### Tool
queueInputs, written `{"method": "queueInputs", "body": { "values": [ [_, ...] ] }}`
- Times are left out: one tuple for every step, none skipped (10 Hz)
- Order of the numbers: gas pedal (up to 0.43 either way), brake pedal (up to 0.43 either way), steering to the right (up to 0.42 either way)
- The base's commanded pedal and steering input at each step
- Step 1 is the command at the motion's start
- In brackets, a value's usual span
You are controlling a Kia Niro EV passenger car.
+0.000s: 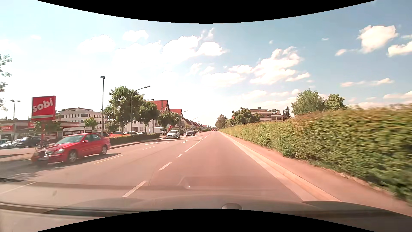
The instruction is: Follow the waypoints while adhering to traffic rules and regulations
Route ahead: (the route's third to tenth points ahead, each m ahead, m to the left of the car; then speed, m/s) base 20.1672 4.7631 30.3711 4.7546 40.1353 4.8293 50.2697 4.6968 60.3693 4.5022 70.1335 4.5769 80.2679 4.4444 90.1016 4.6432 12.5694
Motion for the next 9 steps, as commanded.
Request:
{"method": "queueInputs", "body": {
  "values": [
    [0.299,0.000,0.004],
    [0.299,0.000,0.003],
    [0.287,0.000,0.003],
    [0.287,0.000,0.002],
    [0.287,0.000,0.001],
    [0.287,0.000,0.001],
    [0.287,0.000,0.000],
    [0.287,0.000,-0.001],
    [0.287,0.000,-0.003]
  ]
}}
